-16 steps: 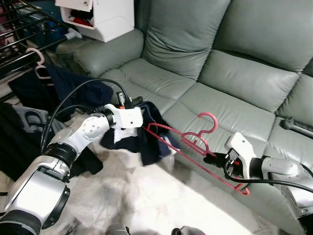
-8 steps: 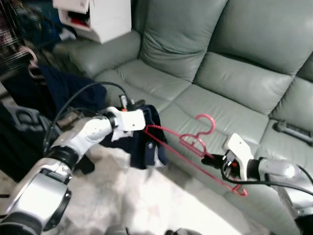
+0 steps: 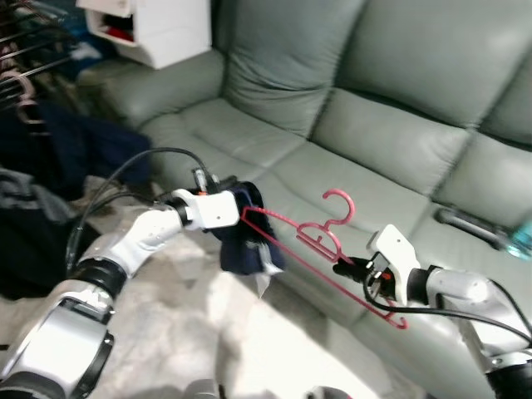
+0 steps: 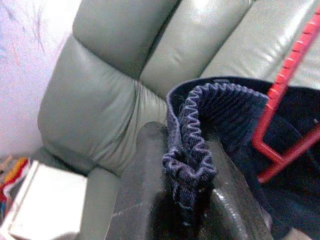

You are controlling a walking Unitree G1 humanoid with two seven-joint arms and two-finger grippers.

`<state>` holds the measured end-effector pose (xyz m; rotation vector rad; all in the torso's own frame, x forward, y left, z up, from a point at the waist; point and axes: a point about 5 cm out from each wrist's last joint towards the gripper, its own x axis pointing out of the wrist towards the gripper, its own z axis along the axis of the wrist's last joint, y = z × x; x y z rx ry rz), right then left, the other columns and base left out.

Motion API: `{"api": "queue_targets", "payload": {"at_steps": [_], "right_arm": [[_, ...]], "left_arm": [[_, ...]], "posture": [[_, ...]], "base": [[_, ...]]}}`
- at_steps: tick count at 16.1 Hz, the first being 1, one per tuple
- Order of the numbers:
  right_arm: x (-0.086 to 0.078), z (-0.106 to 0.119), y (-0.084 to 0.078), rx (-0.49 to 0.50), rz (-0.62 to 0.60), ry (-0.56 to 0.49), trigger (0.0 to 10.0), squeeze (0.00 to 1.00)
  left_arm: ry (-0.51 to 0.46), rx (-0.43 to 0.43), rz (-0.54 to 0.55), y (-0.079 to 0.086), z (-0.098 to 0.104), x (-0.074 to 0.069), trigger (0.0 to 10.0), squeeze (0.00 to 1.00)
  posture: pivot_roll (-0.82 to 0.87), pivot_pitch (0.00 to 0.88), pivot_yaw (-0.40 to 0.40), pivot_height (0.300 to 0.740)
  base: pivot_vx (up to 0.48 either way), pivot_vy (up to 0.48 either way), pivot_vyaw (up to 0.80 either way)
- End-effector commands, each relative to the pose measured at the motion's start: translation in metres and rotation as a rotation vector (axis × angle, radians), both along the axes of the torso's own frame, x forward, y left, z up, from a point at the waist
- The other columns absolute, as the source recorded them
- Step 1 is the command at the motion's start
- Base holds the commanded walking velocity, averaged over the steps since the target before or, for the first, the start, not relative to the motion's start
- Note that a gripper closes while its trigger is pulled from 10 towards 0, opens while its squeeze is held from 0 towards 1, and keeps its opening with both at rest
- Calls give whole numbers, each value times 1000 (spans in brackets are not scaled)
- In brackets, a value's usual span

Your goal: Hang hanger

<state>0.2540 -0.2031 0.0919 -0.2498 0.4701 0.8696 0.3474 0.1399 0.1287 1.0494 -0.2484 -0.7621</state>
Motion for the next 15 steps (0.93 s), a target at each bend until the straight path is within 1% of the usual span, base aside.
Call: {"api": "queue_targets", "payload": {"at_steps": [1,3,5,7,8,9,10,12,13,14,15], "right_arm": [[2,5,-3,2,-25,-31,10000,0],[2,5,-2,6,-40,-38,10000,0],[0,5,-1,13,-38,-30,10000,0],[-3,4,2,26,-18,-7,10000,0],[-9,3,5,37,15,27,10000,0],[-18,2,7,45,63,75,10000,0],[-24,0,8,39,83,97,10000,0],[-44,-5,3,-14,149,172,10000,0],[-47,-8,-1,-77,158,173,10000,0],[-47,-10,-3,-104,157,167,10000,0],[-46,-12,-4,-139,154,151,10000,0]], "left_arm": [[-7,-29,-15,-9,0,-2,10000,0],[-1,-69,30,-6,-2,-3,10000,0],[8,-81,80,-3,-5,-2,10000,0],[7,-75,104,-2,-5,0,10000,0],[1,-66,132,-1,-4,3,10000,0],[-16,-60,167,1,-1,7,10000,0],[-20,-62,183,2,0,9,10000,0],[-36,-68,255,11,6,16,10000,0],[-36,-64,339,20,7,21,10000,0],[-40,-59,375,24,7,23,10000,0],[-48,-46,435,32,7,25,10000,0]], "posture": [[-98,20,33,740],[-100,20,35,740],[-99,19,36,740],[-98,17,36,740],[-98,17,37,740],[-99,15,39,740],[-101,17,40,740],[-106,20,44,740],[-112,26,45,740],[-120,28,49,740],[-120,30,50,740]], "base": [[0,0,0],[0,0,0],[0,0,0],[0,0,0],[0,0,0],[0,0,0],[0,0,0],[0,0,0],[0,0,0],[0,0,0],[0,0,0]]}}
